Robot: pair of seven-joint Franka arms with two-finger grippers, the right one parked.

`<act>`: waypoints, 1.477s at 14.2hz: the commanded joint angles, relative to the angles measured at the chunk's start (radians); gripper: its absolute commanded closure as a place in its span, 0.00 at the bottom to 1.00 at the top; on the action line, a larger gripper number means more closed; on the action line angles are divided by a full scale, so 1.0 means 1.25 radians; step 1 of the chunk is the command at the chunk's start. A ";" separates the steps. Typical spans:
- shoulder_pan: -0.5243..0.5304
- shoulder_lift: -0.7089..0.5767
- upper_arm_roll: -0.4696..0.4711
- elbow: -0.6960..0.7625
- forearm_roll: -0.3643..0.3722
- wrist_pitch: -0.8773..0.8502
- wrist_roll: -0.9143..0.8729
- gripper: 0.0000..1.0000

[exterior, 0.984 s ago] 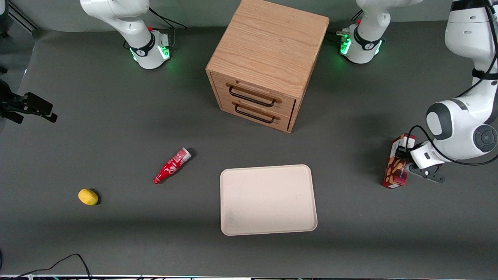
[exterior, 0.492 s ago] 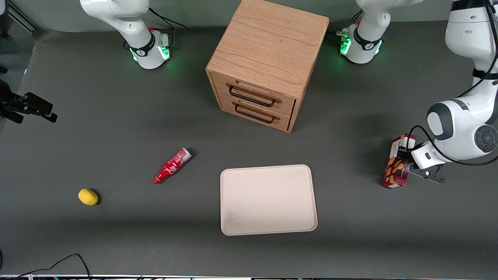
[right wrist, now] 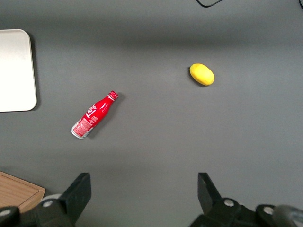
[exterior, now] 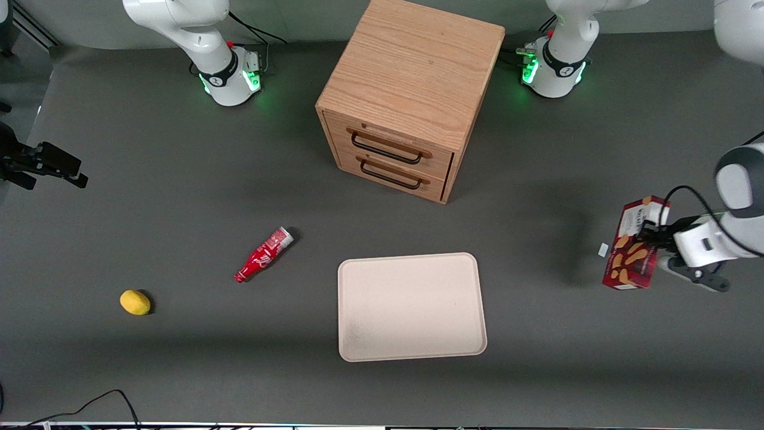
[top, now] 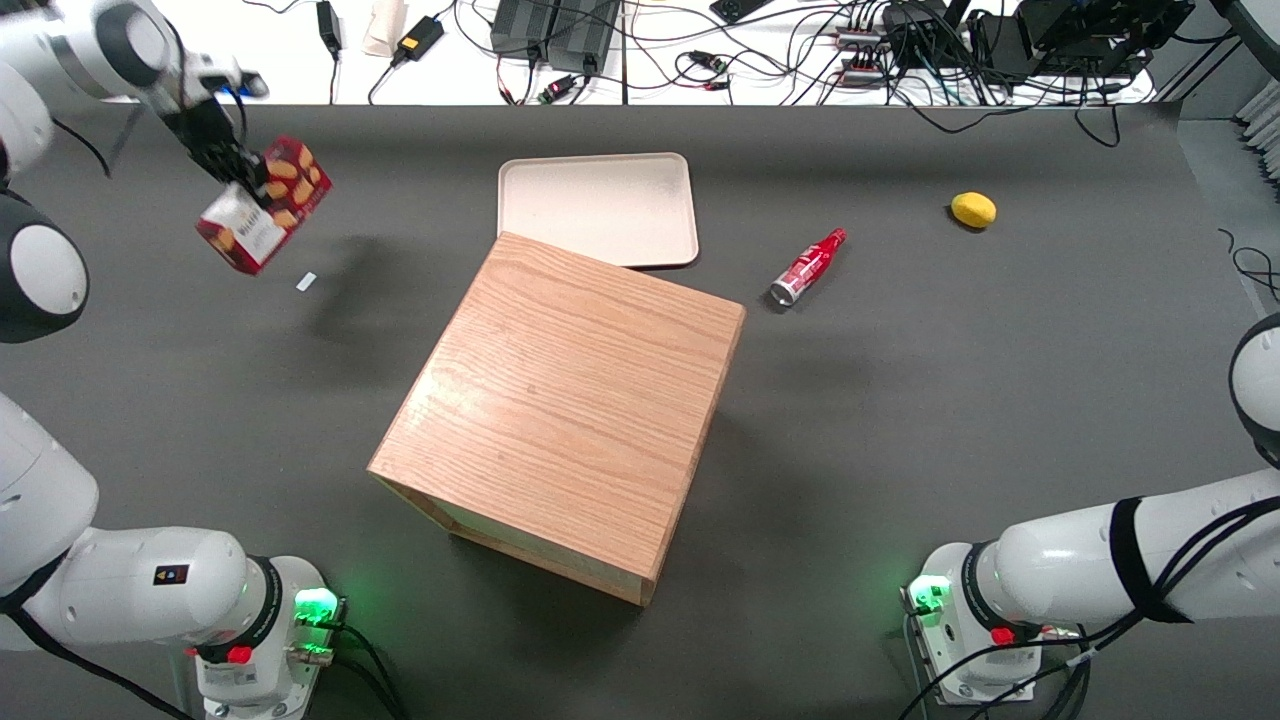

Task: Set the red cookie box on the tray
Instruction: 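Close the left gripper on the box end and lift it upright, then carry the upright box with the left gripper toward the white tray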

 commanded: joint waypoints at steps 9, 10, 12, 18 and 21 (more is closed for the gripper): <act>-0.010 -0.023 -0.209 0.285 0.003 -0.283 -0.578 1.00; -0.010 -0.014 -0.240 0.282 0.004 -0.242 -0.637 1.00; -0.012 0.019 -0.306 0.275 0.023 -0.163 -0.724 1.00; -0.023 0.165 -0.430 0.215 0.152 0.134 -0.889 1.00; -0.049 0.231 -0.438 0.210 0.215 0.215 -0.911 1.00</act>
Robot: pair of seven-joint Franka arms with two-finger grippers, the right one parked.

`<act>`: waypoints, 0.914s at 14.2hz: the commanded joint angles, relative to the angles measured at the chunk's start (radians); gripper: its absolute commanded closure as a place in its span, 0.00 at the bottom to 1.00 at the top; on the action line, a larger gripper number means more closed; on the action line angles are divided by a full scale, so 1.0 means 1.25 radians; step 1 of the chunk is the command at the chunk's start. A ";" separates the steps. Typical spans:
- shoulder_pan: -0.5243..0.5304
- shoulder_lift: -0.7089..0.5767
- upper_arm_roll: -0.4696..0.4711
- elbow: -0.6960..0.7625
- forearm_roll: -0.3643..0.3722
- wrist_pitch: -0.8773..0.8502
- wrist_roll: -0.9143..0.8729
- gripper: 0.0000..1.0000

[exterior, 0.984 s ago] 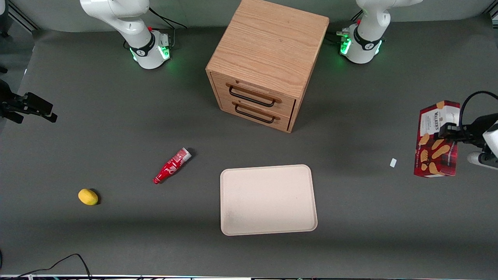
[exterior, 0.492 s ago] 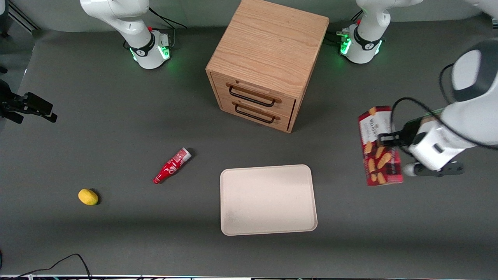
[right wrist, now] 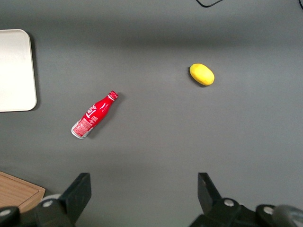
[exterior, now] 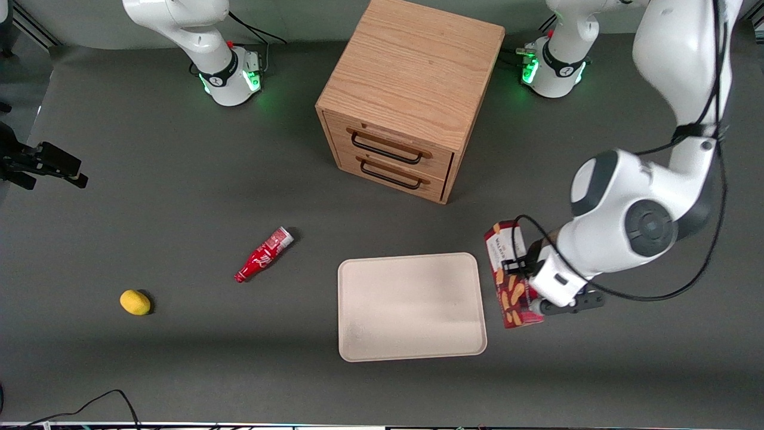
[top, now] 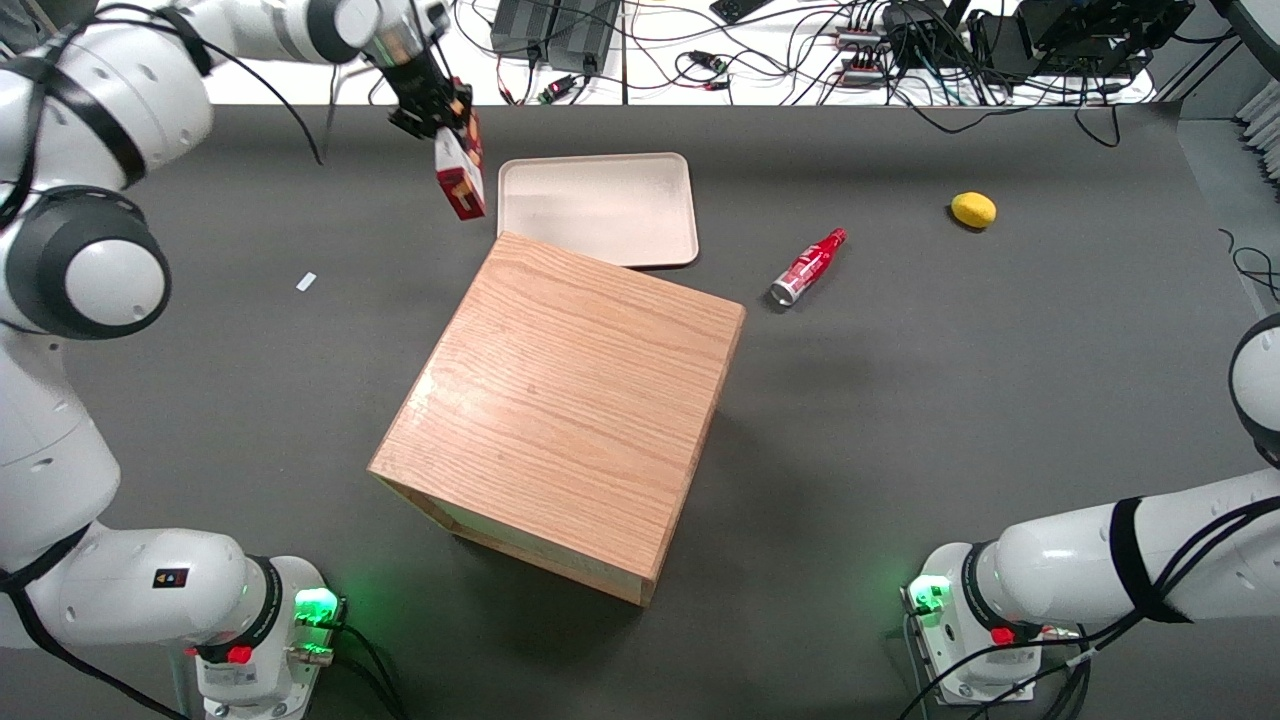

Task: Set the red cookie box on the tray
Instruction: 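Carry the upright box with the left gripper toward the white tray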

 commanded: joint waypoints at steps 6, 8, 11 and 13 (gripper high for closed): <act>-0.063 0.117 0.000 -0.045 0.136 0.242 -0.089 1.00; -0.069 0.135 0.002 -0.045 0.165 0.256 -0.089 1.00; -0.068 0.145 0.004 -0.045 0.179 0.261 -0.089 1.00; -0.067 0.145 0.007 -0.047 0.179 0.261 -0.088 0.96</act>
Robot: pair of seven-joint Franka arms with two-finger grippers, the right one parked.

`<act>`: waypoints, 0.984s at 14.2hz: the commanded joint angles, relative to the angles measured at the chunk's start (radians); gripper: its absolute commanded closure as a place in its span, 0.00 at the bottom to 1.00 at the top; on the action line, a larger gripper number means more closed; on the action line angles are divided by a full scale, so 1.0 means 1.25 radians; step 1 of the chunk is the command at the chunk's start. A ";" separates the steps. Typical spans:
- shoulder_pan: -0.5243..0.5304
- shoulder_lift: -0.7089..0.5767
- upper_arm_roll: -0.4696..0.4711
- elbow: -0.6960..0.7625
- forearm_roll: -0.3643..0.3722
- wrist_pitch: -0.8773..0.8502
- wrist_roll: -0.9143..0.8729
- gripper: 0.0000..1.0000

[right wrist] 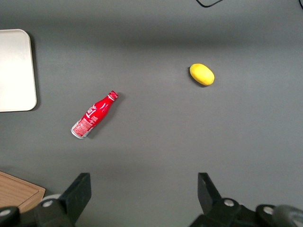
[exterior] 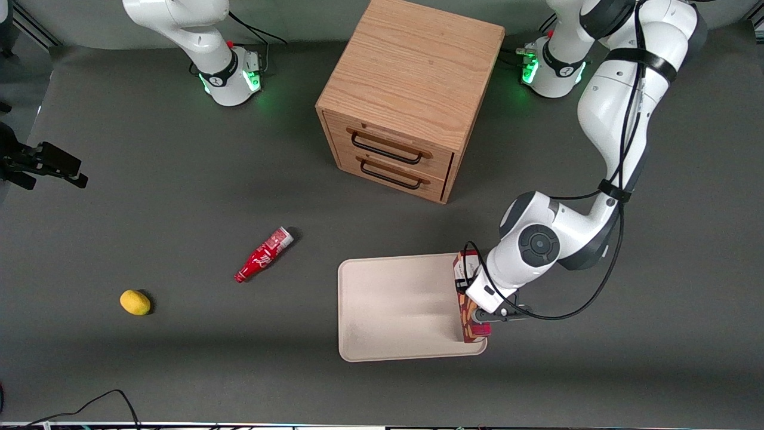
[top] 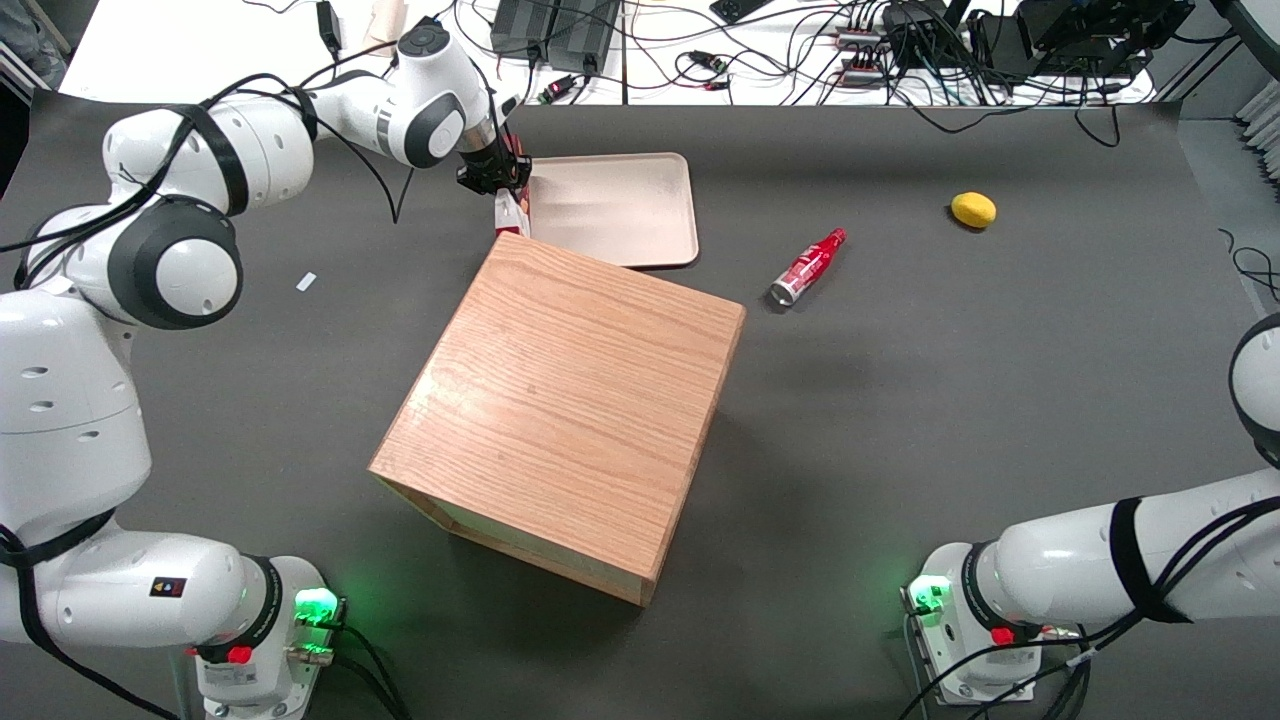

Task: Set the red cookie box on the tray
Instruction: 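Lower the box onto the tray's rim corner with the left gripper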

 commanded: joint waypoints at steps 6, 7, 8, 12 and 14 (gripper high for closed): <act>0.002 -0.024 0.012 -0.010 0.017 -0.018 -0.023 0.00; 0.005 -0.032 0.011 -0.008 0.017 -0.033 -0.023 0.00; 0.006 -0.042 0.011 0.002 0.012 -0.074 -0.023 0.00; 0.031 -0.137 0.004 0.016 -0.005 -0.196 -0.012 0.00; 0.043 -0.210 0.007 0.018 -0.068 -0.244 -0.008 0.00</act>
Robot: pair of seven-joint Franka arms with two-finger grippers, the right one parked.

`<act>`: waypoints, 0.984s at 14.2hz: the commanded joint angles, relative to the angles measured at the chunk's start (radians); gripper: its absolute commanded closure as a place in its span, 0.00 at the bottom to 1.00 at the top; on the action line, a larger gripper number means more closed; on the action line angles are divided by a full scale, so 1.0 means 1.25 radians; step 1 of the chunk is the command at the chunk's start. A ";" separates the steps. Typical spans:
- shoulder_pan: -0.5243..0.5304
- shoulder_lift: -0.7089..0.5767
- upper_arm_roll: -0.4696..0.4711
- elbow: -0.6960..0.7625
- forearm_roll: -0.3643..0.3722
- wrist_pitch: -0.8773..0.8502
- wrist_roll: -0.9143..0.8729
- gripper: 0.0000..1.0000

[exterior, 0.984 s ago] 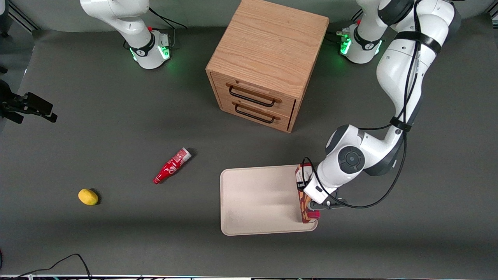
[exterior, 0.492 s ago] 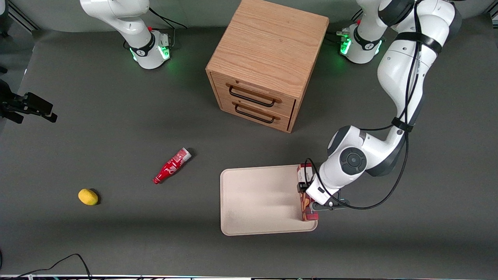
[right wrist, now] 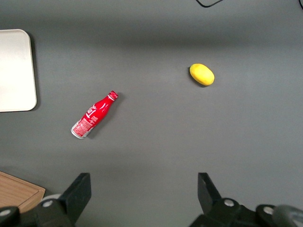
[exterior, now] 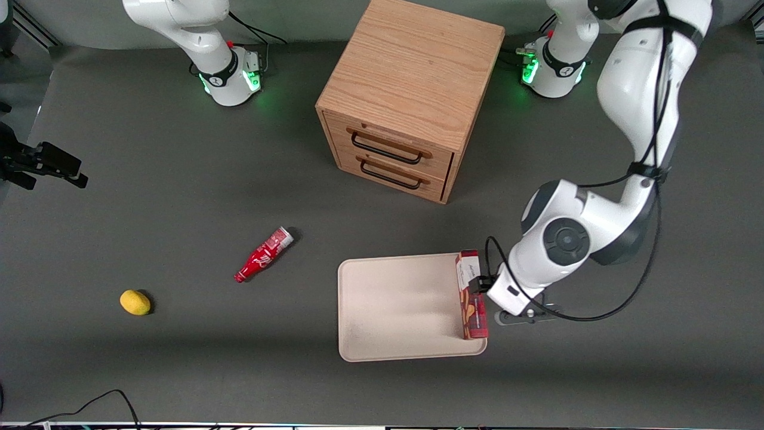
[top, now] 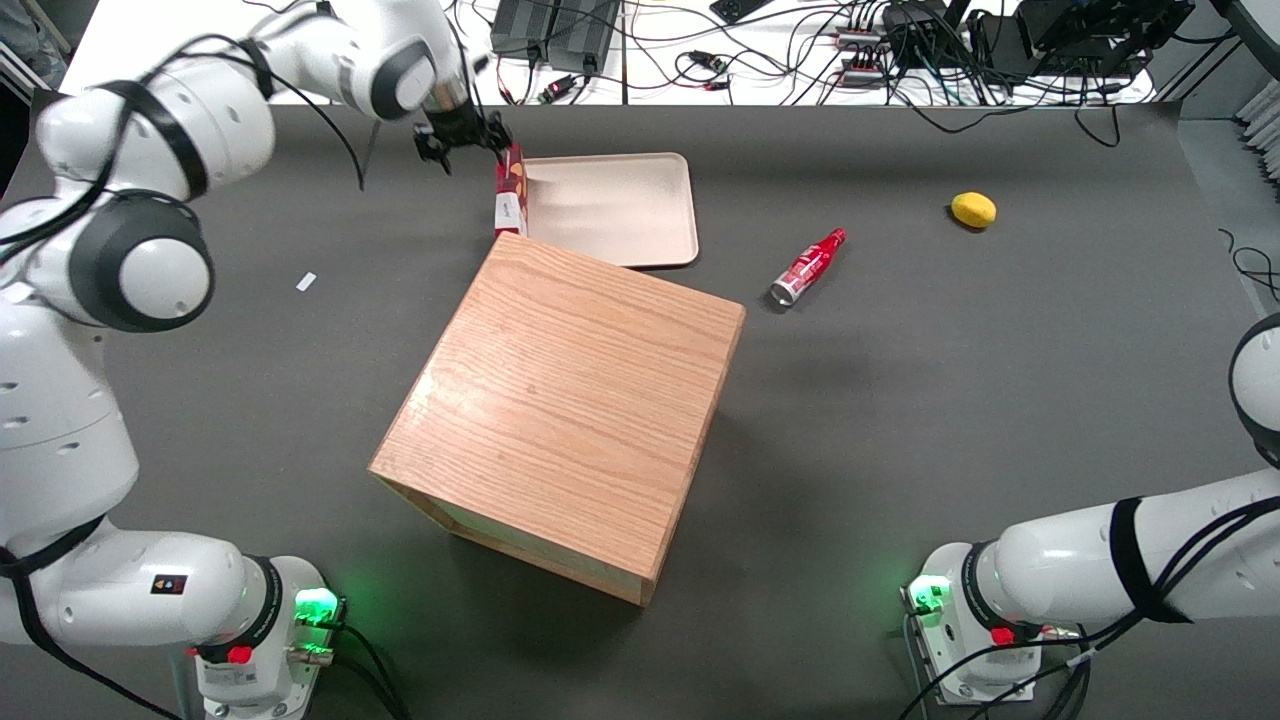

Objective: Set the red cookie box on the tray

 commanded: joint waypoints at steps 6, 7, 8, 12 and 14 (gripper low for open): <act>0.018 -0.345 0.184 -0.021 -0.224 -0.312 0.153 0.00; 0.018 -0.374 0.212 -0.019 -0.226 -0.370 0.215 0.00; 0.017 -0.408 0.250 -0.019 -0.226 -0.427 0.277 0.00; 0.018 -0.524 0.364 -0.069 -0.220 -0.558 0.469 0.00; 0.017 -0.590 0.393 -0.148 -0.217 -0.549 0.508 0.00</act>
